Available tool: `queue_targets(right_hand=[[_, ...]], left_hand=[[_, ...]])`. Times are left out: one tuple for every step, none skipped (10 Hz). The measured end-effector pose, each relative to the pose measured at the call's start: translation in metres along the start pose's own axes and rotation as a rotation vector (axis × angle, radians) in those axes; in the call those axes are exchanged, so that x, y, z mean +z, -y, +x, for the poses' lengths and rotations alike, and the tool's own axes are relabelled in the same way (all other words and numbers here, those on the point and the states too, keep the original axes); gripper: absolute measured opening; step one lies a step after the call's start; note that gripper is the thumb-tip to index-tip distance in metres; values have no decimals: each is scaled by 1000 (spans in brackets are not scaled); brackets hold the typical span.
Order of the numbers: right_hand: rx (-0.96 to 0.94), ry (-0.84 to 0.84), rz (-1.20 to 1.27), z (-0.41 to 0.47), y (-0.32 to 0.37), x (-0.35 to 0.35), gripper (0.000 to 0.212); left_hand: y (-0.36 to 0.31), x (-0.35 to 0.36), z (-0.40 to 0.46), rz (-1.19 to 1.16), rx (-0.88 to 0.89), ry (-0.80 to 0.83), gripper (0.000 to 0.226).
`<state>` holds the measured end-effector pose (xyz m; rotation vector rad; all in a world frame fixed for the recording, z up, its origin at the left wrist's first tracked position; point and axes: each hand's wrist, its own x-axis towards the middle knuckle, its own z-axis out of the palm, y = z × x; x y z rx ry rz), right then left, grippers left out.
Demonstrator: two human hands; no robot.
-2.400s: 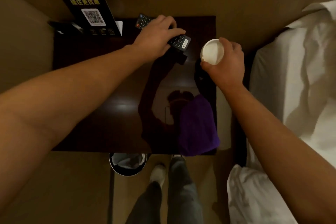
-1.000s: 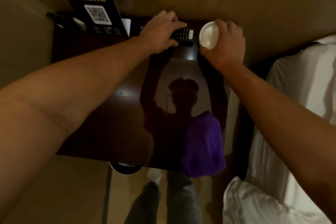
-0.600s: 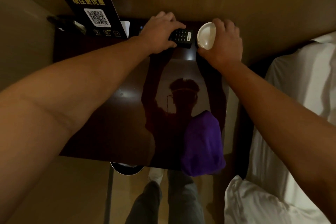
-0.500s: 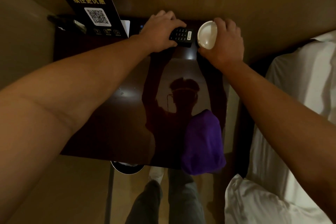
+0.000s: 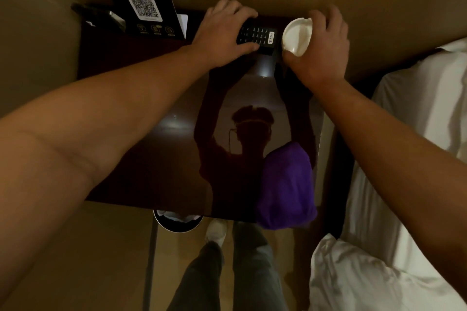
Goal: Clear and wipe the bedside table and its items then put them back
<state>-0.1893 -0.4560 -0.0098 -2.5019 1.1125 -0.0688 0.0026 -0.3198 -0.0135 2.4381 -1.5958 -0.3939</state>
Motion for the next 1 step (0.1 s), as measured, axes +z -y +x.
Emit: queue_targets(right_hand=[[-14,-31,7,-6,8,-1,84]], left_hand=[[-1,-3,-6,9,15,-61,65]])
